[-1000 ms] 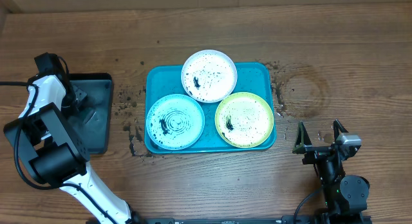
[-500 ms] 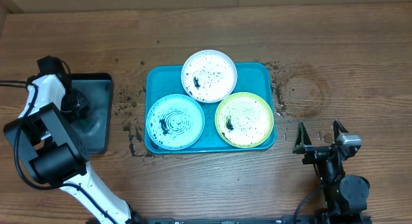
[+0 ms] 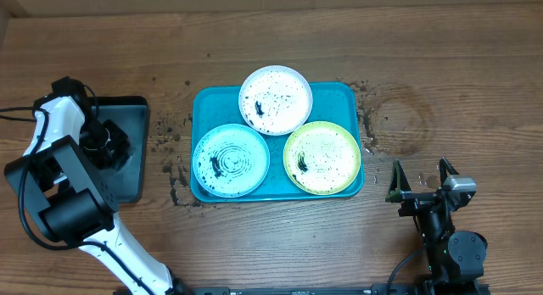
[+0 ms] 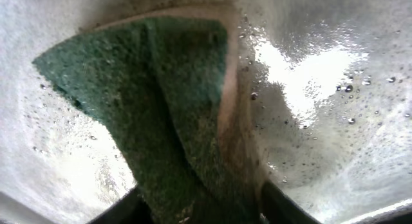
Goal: Clean dirty plates on tray and stack at the side
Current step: 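Lift the green sponge out of the black tray with the left gripper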
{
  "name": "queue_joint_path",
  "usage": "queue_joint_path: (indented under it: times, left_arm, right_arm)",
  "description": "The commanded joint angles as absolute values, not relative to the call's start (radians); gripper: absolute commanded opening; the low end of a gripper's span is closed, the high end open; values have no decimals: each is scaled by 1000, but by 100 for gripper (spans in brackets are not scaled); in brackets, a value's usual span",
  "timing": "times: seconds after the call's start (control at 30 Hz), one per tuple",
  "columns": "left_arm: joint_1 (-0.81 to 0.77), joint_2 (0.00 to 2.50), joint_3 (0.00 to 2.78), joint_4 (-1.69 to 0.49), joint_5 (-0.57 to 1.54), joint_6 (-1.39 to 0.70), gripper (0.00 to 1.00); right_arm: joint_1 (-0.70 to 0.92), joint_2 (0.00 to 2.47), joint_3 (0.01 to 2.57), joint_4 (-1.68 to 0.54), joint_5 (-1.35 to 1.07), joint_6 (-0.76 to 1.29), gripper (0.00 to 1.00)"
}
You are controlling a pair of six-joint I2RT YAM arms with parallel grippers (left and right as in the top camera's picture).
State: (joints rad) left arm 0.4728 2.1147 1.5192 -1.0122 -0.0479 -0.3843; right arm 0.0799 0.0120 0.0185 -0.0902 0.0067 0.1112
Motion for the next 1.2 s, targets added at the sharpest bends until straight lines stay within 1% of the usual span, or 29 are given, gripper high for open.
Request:
queue_joint_path:
  times: [0.0, 0.03, 0.1, 0.27, 0.3, 0.33, 0.37, 0.4, 0.43, 0.47, 0.5, 0.53, 0.57, 0.73, 0.77, 0.83, 0.87, 0.93, 1.03, 1.1, 1.17]
  left_arm:
    - [471, 2131, 1526, -1000, -72, -374, 28]
    - [471, 2131, 1529, -997, -94, -374, 17]
    - [471, 2131, 1535, -1000, -118, -373, 4]
    - [471, 2131, 1579, -1044, -123, -374, 4]
    - [471, 2131, 1584, -1043, -123, -374, 7]
    - [471, 2131, 1586, -1038, -123, -374, 15]
    - [471, 2131, 1586, -1026, -123, -373, 28]
    - [471, 2131, 1586, -1011, -123, -373, 66]
    - [471, 2131, 1586, -999, -123, -373, 91]
    - [471, 2131, 1586, -987, -123, -373, 92]
    - [471, 2131, 1586, -976, -123, -374, 91]
    - [471, 2131, 1586, -970, -123, -373, 87]
    - [471, 2131, 1587, -967, -123, -373, 85]
    - [471, 2131, 1594, -966, -123, -374, 84]
    - [471, 2131, 1595, -965, -123, -374, 81]
    - [471, 2131, 1595, -964, -124, -374, 70]
    - [471, 2131, 1595, -964, -131, -374, 62]
    - [471, 2131, 1596, -964, -162, -374, 39]
    - [471, 2131, 1603, -974, -194, -373, 13]
    - [471, 2130, 1611, -989, -194, -373, 10]
    - [471, 2130, 1626, -1007, -193, -374, 4]
  right_arm:
    - [76, 3, 8, -84, 6, 107, 100]
    - [76, 3, 8, -84, 6, 107, 100]
    - [76, 3, 8, -84, 6, 107, 100]
    - [76, 3, 8, -84, 6, 107, 100]
    - [76, 3, 8, -84, 6, 107, 100]
    - [76, 3, 8, -84, 6, 107, 100]
    - [76, 3, 8, -84, 6, 107, 100]
    - [76, 3, 8, -84, 6, 107, 100]
    - [76, 3, 8, -84, 6, 107, 100]
    - [76, 3, 8, -84, 6, 107, 100]
    - [76, 3, 8, -84, 6, 107, 100]
    - [76, 3, 8, -84, 6, 107, 100]
    - [76, 3, 8, -84, 6, 107, 100]
    - [76, 3, 8, -84, 6, 107, 100]
    - [76, 3, 8, -84, 6, 107, 100]
    - [76, 3, 8, -84, 6, 107, 100]
    - [76, 3, 8, -84, 6, 107, 100]
    - [76, 3, 8, -84, 6, 107, 100]
    - [76, 3, 8, -84, 6, 107, 100]
    - [76, 3, 8, -84, 6, 107, 100]
    - [76, 3, 8, -84, 6, 107, 100]
